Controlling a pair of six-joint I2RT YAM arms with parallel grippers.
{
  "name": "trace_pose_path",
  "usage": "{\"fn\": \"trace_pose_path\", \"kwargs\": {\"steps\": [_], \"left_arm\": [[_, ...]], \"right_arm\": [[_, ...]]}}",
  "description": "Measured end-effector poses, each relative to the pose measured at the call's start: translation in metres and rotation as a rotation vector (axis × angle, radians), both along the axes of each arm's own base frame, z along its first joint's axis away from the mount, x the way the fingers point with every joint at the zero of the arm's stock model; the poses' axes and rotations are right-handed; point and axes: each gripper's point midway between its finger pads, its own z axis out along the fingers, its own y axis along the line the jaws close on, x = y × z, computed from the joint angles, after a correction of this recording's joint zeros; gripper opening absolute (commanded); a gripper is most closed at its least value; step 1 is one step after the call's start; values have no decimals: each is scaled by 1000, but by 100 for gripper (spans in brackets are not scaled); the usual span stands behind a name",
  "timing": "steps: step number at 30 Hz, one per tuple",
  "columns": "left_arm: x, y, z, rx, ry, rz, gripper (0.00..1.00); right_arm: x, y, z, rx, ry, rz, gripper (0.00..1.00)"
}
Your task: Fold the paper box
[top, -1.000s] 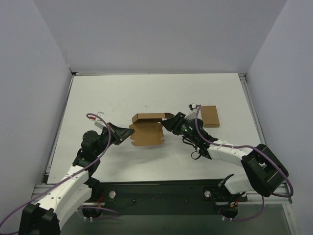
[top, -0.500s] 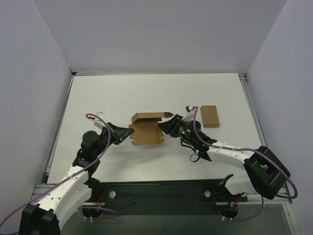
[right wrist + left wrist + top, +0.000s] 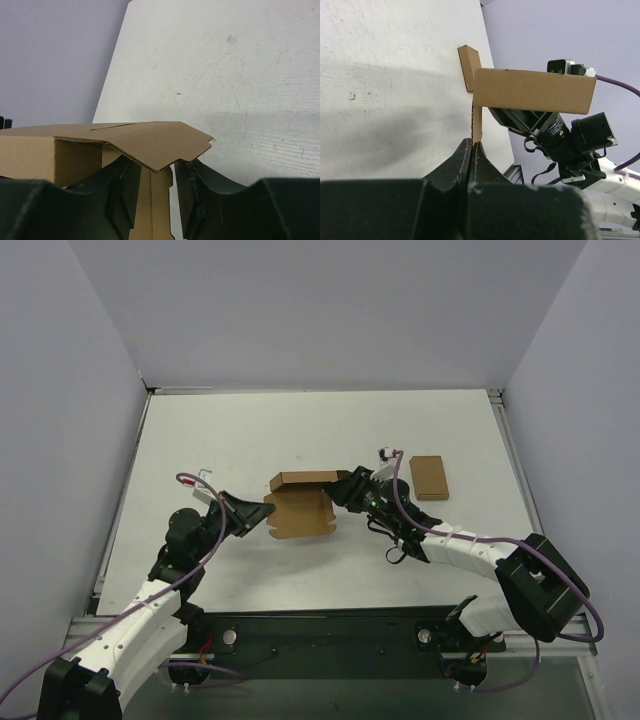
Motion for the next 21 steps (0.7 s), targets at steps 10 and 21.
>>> {"fn": "trace_pose_path", "kwargs": {"steps": [10,21], "left_arm": [[2,0,-2,4,5,10,0],[2,-4,-11,18,32,7,0]], "right_arm": [[1,-1,-1,-26,-21,5,15],[0,5,9,-9,-68,31,12]]}}
